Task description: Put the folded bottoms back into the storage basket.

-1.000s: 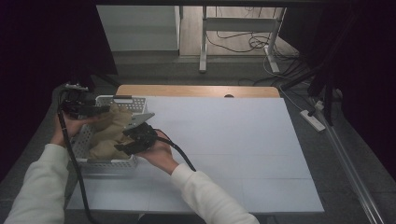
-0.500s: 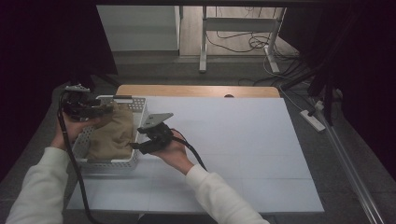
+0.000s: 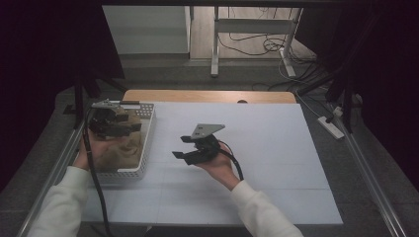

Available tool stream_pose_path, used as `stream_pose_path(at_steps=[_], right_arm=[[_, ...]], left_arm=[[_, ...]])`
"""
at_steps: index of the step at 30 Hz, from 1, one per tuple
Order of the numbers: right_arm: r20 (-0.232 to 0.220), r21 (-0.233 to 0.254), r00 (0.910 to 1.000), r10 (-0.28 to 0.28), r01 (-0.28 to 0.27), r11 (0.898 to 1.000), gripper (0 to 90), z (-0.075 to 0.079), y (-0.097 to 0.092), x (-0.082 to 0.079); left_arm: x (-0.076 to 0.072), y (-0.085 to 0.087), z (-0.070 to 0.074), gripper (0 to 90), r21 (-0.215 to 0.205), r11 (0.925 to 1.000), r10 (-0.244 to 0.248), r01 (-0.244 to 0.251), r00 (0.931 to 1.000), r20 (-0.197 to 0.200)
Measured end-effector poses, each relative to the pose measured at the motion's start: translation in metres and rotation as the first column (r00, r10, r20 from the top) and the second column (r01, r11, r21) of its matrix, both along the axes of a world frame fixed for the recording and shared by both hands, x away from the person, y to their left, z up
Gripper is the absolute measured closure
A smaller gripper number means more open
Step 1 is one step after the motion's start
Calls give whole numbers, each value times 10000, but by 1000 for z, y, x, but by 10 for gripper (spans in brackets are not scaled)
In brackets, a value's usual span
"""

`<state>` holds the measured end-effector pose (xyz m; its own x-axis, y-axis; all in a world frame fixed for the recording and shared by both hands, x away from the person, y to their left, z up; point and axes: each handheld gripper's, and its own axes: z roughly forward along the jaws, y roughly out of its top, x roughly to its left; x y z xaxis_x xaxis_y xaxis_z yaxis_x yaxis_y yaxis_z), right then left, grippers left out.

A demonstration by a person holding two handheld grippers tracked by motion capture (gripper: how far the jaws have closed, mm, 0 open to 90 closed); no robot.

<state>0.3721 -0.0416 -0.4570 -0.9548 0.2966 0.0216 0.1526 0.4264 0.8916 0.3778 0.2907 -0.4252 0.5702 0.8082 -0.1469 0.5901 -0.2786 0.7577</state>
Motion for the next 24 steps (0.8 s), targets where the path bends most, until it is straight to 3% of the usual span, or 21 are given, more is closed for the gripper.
stream_pose_path(at_steps=[8,17,24], right_arm=[[-39,-149,9988,-497,497,9987,364,-3,-62,-7],[39,-435,9979,-646,647,9970,360,-2,-104,-16],[139,-747,9948,-1008,1015,9920,356,-8,-140,-31]], left_arm=[[-20,-29,0,245,28,9997,-229,229,9996,179],[-41,-50,-7,270,-162,9991,-398,399,9992,84],[-61,-67,-12,261,-33,9976,-697,698,9974,164]])
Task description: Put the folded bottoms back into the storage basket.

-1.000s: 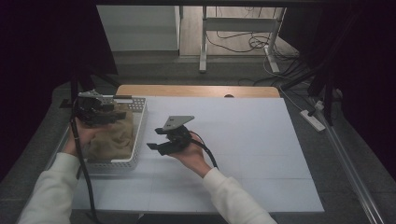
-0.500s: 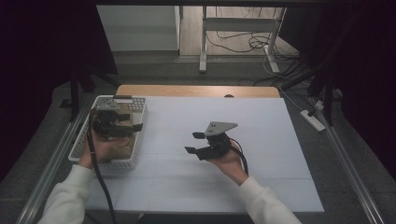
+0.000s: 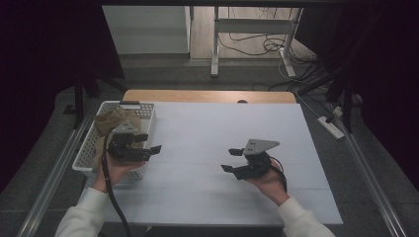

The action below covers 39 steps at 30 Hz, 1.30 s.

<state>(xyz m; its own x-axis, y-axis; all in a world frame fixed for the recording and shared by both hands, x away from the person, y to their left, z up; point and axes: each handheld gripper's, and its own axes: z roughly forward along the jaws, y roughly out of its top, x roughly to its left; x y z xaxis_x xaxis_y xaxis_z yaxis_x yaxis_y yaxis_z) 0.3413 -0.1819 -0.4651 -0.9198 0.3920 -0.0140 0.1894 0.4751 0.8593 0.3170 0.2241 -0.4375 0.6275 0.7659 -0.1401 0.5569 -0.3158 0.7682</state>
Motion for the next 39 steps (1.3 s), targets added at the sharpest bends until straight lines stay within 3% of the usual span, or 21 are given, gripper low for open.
stream_pose_path(at_steps=[6,10,14,23,28,39], right_arm=[[8,-73,9996,-294,294,9995,355,-5,-34,-17],[-19,-69,9984,-563,563,9984,354,-8,-55,-24],[112,-357,9969,-785,788,9962,349,-12,-73,-29],[-196,-178,9846,-1739,1736,9847,348,-22,-121,-35],[-169,16,9855,-1688,1689,9856,348,-22,-126,-35],[-108,-133,9899,-1414,1413,9899,348,-22,-121,-36]], left_arm=[[-22,-9,-10,246,45,9998,-174,173,9998,138],[-32,-12,-18,244,128,9995,-303,304,9995,-87],[-42,-12,-19,241,137,9995,-270,269,9996,6],[-52,-15,-22,231,304,9993,-203,199,9997,118],[-52,-16,-22,231,288,9993,-247,244,9996,96],[-52,-14,-22,232,287,9993,-253,249,9996,128]])
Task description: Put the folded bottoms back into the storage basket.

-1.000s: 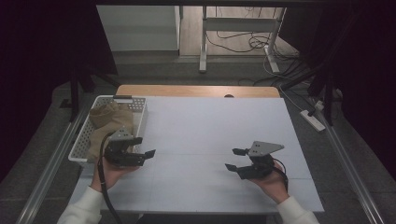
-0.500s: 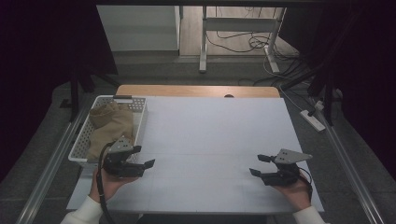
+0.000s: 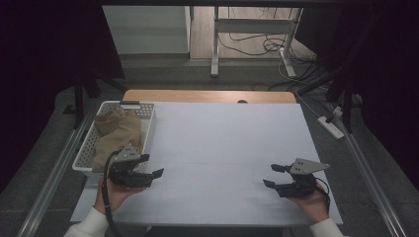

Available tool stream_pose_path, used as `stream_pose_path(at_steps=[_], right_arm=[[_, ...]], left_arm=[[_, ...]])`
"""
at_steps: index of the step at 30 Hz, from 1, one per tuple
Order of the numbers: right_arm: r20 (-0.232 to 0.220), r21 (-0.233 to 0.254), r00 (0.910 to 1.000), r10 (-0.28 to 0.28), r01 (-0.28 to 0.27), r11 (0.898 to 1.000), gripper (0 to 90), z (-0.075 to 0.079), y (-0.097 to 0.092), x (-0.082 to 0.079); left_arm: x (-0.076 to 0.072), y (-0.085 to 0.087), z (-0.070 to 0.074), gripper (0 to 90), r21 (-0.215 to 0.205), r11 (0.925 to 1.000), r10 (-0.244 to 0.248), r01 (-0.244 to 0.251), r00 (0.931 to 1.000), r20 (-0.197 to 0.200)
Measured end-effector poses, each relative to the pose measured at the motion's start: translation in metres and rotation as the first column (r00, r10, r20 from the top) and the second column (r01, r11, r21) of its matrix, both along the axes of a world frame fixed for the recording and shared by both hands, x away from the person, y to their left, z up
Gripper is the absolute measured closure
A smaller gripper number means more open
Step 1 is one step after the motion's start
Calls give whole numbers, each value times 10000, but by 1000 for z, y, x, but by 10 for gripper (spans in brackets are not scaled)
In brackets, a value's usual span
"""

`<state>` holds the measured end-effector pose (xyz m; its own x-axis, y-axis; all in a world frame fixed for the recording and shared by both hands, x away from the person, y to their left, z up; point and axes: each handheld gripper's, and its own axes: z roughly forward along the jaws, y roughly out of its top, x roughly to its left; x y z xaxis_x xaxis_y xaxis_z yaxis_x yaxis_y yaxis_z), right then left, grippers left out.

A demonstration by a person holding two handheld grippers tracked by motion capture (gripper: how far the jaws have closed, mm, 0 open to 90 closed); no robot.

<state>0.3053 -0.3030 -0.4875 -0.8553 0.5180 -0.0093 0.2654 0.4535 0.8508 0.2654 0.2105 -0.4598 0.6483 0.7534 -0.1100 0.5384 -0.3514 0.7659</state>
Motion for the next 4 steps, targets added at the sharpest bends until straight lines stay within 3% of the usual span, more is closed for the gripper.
stream_pose_path(at_steps=[4], right_arm=[[49,-36,10000,-32,32,10000,347,0,0,0]], left_arm=[[-1,0,0,234,-3,10000,10,-10,10000,1]])
